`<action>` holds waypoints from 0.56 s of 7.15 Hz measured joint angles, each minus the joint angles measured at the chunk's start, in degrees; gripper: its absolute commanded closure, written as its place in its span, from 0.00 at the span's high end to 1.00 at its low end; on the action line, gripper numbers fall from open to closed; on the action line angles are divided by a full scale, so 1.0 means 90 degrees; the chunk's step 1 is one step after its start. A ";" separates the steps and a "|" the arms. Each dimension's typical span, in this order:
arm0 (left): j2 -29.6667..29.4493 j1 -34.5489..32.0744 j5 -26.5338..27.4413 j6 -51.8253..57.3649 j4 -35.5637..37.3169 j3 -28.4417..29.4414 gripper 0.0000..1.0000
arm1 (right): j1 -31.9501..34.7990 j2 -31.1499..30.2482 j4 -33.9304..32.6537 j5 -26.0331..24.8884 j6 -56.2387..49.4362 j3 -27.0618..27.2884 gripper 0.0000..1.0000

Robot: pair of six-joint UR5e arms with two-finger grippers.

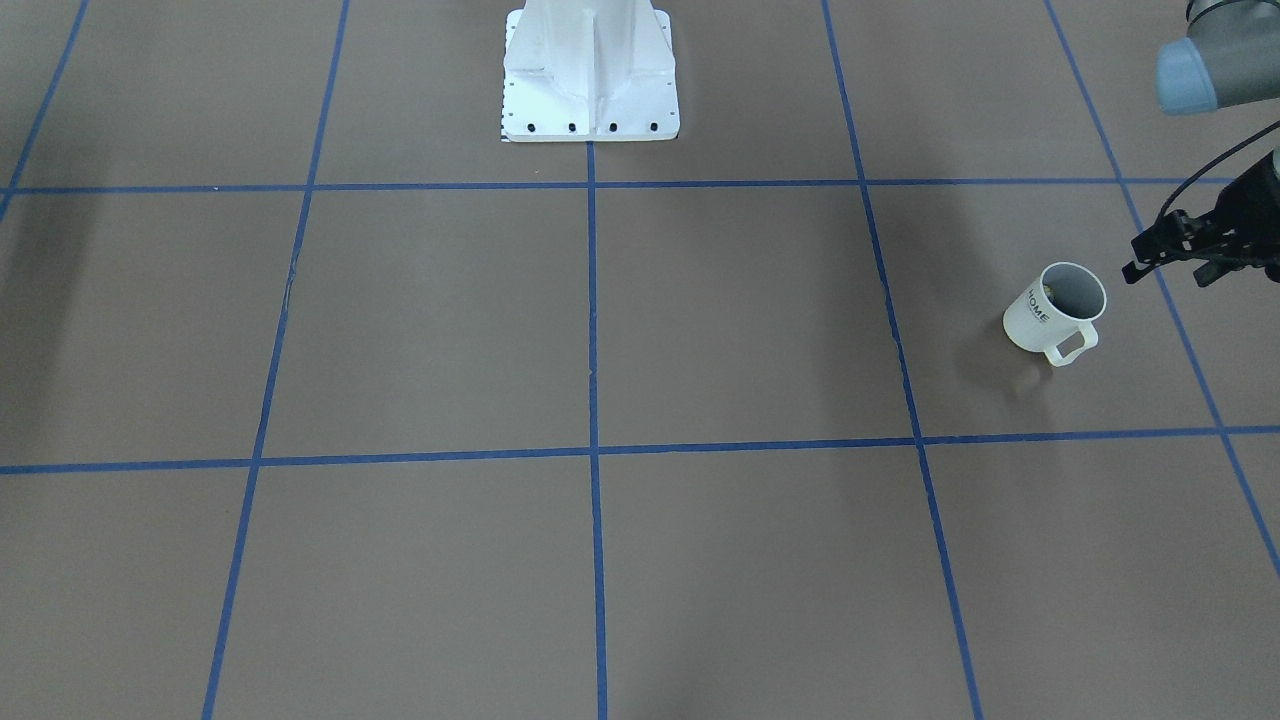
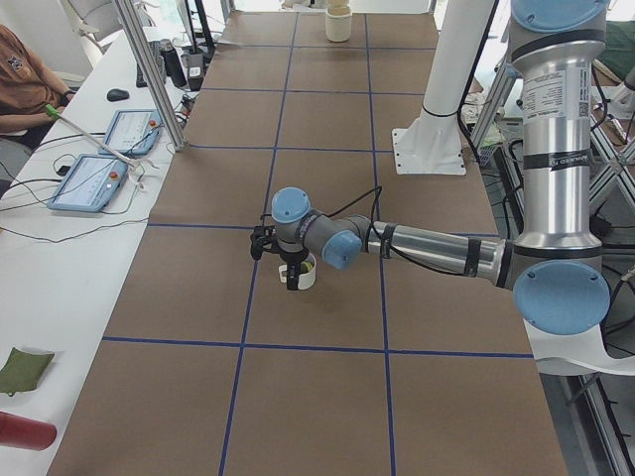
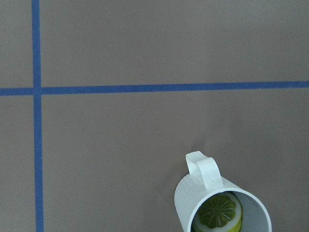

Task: Left arm hands cup to right arm to dump lemon

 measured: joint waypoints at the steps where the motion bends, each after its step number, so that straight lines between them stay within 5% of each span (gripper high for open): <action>1: 0.0018 0.0164 0.0120 -0.0163 -0.0146 0.0080 1.00 | -0.0003 0.0001 -0.0004 -0.0004 0.0000 0.0005 1.00; 2: -0.0001 0.0303 0.0261 -0.0264 -0.0264 0.0191 0.98 | -0.0007 0.0007 -0.0007 -0.0011 0.0000 0.0010 1.00; 3: -0.0040 0.0390 0.0368 -0.0319 -0.0465 0.0391 0.83 | -0.0020 0.0021 -0.0008 -0.0022 0.0000 0.0029 1.00; 4: -0.0096 0.0444 0.0412 -0.0351 -0.0722 0.0628 0.35 | -0.0048 0.0040 -0.0008 -0.0039 0.0002 0.0084 1.00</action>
